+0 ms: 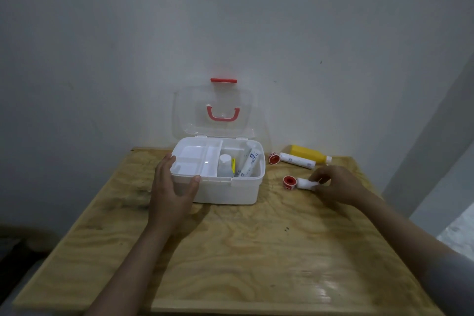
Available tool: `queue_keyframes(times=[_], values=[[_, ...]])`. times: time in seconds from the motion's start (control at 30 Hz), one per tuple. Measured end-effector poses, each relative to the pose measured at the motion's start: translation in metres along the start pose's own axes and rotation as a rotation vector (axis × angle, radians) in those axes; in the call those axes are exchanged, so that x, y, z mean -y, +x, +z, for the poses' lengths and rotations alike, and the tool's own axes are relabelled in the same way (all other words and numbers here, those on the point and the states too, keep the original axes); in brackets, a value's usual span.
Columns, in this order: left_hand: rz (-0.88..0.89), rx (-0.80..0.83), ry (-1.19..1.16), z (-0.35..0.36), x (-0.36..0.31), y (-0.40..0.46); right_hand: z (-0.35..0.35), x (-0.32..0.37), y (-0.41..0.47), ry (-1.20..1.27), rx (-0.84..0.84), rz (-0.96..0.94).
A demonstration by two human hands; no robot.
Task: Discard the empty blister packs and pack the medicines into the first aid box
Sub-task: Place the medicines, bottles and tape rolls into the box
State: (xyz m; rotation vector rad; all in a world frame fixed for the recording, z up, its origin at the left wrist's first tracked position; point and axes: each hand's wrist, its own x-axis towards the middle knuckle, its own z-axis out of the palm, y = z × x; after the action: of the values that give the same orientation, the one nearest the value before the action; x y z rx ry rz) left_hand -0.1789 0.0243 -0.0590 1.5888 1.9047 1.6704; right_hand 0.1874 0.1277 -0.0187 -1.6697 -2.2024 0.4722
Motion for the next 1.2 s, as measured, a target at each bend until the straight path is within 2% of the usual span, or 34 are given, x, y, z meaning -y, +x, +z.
queue_keyframes(times=[0.17,0.27,0.33,0.53,0.73,0.83,0.9,1.03,1.2], values=[[-0.027,0.005,0.005,0.0,0.003,0.001,-0.01,0.008,-0.001,0.06,-0.152,-0.091],[-0.028,0.007,-0.003,0.001,0.002,0.001,-0.029,0.042,-0.004,0.164,-0.265,-0.186],[-0.029,0.009,-0.001,0.0,0.003,0.002,-0.038,0.074,-0.007,0.22,-0.278,-0.278],[-0.038,0.03,-0.002,-0.008,-0.002,0.005,-0.031,0.175,0.007,0.203,-0.171,-0.56],[-0.073,0.065,-0.017,-0.013,-0.01,0.004,0.027,0.244,0.044,-0.021,0.061,-0.643],[-0.079,0.08,-0.081,-0.016,-0.007,0.006,0.048,0.254,0.053,-0.079,0.149,-0.636],[-0.086,0.08,-0.106,-0.018,-0.008,0.007,0.046,0.252,0.054,-0.025,0.146,-0.606],[-0.079,0.079,-0.118,-0.018,-0.004,0.007,0.012,0.215,0.058,0.107,-0.026,-0.508],[-0.079,0.048,-0.128,-0.014,0.0,0.007,-0.019,0.108,0.068,0.066,-0.232,-0.232]])
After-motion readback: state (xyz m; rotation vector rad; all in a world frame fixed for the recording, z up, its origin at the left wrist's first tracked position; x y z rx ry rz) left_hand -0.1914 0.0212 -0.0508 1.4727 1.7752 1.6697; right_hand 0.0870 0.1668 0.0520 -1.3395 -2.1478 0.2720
